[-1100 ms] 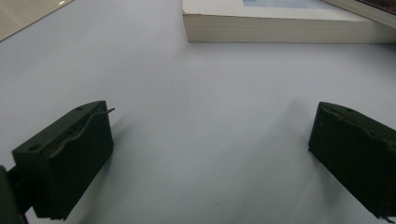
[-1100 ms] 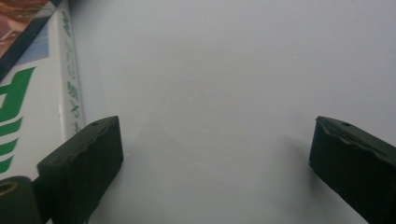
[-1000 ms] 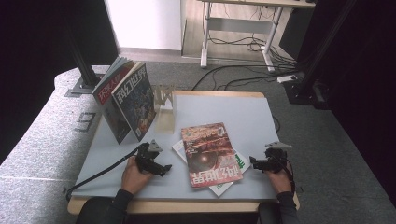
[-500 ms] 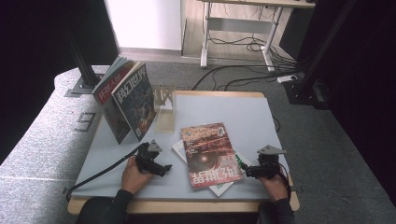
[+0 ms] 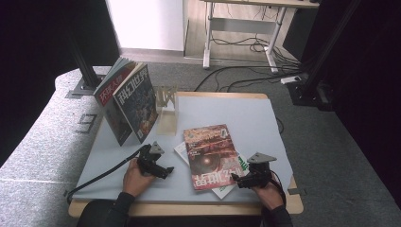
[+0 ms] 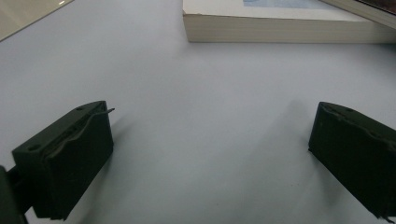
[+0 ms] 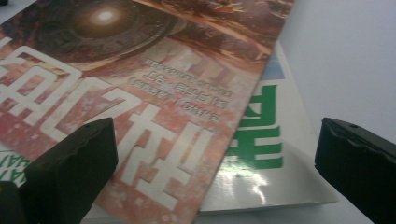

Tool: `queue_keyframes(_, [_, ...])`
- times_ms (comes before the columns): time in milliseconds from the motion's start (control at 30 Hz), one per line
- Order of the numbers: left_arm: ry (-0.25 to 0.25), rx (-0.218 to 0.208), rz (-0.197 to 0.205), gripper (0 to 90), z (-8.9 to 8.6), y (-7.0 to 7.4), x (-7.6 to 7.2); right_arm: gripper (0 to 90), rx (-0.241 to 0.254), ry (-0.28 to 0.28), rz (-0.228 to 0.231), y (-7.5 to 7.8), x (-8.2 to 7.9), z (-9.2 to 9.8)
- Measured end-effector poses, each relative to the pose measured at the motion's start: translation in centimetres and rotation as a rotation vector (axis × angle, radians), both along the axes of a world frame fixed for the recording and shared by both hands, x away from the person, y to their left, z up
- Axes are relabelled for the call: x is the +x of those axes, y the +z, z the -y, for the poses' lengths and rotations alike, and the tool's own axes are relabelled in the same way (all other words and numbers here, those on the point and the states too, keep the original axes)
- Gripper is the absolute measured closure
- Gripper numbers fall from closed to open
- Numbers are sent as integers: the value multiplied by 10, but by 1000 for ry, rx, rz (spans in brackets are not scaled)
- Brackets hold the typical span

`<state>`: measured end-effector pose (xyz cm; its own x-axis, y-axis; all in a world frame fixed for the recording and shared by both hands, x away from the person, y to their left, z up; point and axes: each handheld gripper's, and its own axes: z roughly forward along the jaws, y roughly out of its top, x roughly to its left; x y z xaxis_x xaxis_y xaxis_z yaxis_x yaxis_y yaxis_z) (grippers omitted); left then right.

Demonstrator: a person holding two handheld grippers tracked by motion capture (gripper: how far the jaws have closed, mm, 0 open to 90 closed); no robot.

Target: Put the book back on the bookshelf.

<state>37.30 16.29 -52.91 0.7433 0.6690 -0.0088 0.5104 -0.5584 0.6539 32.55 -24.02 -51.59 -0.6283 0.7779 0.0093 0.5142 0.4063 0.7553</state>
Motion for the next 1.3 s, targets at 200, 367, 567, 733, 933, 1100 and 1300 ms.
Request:
queue_keyframes(200, [0, -1, 0, 0, 0, 0, 0, 0, 2, 45, -9, -2, -8, -11])
queue_keyframes(367, [0, -1, 0, 0, 0, 0, 0, 0, 3, 68, -12, -2, -13, -16])
queue_keyframes(567, [1, -1, 0, 0, 0, 0, 0, 0, -18, 107, -21, -4, -15, -16])
queue_keyframes(733, [0, 0, 0, 0, 0, 0, 0, 0, -14, 100, -26, -4, -14, -14])
queue_keyframes(933, [0, 0, 0, 0, 0, 0, 0, 0, -14, 76, -25, -4, -13, -10])
queue_keyframes(1100, [0, 0, -2, 0, 0, 0, 0, 0, -6, 40, -28, -4, -9, 1])
queue_keyframes(1300, [-9, -23, -16, 0, 3, 2, 2, 0, -2, 6, -21, -4, -6, 8])
